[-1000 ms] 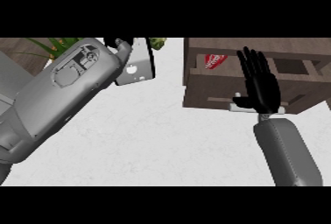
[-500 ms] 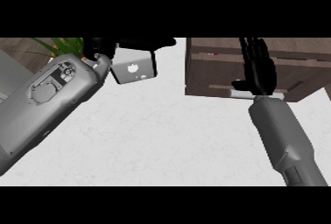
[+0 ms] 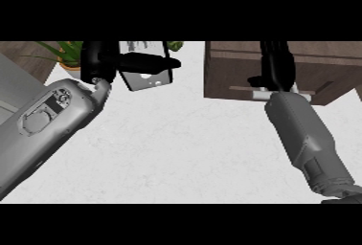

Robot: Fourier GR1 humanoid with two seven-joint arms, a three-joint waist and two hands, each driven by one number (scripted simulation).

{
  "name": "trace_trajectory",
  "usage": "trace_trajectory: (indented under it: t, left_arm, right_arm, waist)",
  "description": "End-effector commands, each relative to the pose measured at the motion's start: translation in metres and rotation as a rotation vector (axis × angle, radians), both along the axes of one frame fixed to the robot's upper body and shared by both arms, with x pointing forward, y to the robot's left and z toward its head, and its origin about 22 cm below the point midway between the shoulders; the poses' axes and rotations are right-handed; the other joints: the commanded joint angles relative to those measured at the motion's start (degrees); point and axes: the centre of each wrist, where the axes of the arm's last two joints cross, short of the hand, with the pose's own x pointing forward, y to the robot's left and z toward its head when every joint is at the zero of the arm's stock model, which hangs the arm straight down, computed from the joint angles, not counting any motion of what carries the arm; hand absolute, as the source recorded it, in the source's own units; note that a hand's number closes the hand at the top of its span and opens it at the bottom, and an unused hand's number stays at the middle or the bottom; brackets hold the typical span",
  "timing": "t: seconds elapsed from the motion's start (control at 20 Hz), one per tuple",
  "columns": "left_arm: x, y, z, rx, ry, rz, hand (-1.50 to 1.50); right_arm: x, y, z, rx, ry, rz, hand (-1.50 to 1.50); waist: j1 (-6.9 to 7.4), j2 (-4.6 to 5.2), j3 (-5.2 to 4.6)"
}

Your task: Pick up the can, place it into the drawer and close the drawer

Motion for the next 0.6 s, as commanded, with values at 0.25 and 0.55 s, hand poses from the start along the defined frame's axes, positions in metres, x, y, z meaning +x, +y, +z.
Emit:
trace_trajectory:
  t: [0.25,0.55]
  left_arm:
    - [-0.021,0.006,-0.019,0.010,-0.002,-0.033,-1.50]
    - [-0.020,0.009,-0.019,0.004,-0.005,-0.027,-1.50]
  right_arm:
    - [0.021,0.024,0.029,0.024,0.005,0.003,-1.50]
    - [0.030,0.011,0.051,0.029,0.020,0.058,-1.50]
  waist:
    - [2.28,1.40,0.23]
    - [1.49,1.76,0.30]
